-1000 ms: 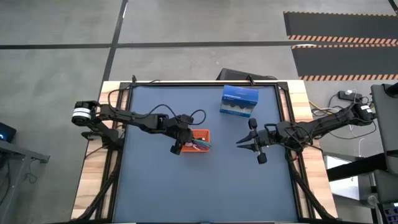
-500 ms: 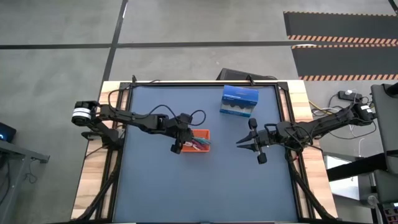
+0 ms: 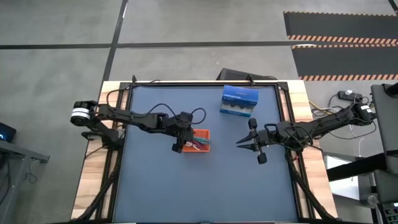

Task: Pick and place USB-C Cables
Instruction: Put the blue charger cable into the orange bin

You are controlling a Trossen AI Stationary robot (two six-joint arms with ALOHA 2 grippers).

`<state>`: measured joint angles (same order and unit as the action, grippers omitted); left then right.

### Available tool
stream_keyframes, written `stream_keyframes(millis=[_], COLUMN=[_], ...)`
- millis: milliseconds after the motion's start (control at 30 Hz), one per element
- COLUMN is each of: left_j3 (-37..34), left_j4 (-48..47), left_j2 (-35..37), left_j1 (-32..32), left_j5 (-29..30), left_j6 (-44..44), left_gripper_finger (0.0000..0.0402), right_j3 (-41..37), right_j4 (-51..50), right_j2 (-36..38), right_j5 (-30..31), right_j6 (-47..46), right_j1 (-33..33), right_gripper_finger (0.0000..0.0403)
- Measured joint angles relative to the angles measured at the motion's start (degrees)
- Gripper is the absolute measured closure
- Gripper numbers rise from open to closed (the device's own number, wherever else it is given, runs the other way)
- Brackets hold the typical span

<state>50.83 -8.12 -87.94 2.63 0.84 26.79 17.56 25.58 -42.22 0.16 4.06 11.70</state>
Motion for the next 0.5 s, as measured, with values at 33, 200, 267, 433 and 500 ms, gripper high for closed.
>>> stream_keyframes(millis=[33, 200, 267, 433, 500], left_j3=[0.3, 0.6, -0.2, -3.0, -3.9], left_j4=[0.0, -0.4, -0.5, 1.7, 5.1], left_j2=[0.5, 4.6, 6.6, 7.7, 6.7], left_j1=[-0.1, -1.0, -1.3, -1.4, -1.3], left_j5=[0.0, 0.0, 0.0, 3.2, 4.3], left_j6=[-0.9, -7.2, -9.3, -14.8, -15.9], left_gripper_finger=[0.0275, 0.0274, 0.0275, 0.03, 0.0321], right_j3=[0.0, 0.0, 0.0, 0.0, 0.0], right_j4=[0.0, -0.3, -0.9, -1.1, -1.1], right_j2=[0.0, 0.0, -0.3, -1.8, -2.5], right_j5=[0.0, 0.0, 0.0, 1.9, 3.3], right_j6=[-0.3, -2.6, -2.6, -2.0, -1.9], right_j1=[0.0, 0.0, 0.0, 0.0, 0.0], right_gripper_finger=[0.0351, 0.0351, 0.0351, 0.0351, 0.0351])
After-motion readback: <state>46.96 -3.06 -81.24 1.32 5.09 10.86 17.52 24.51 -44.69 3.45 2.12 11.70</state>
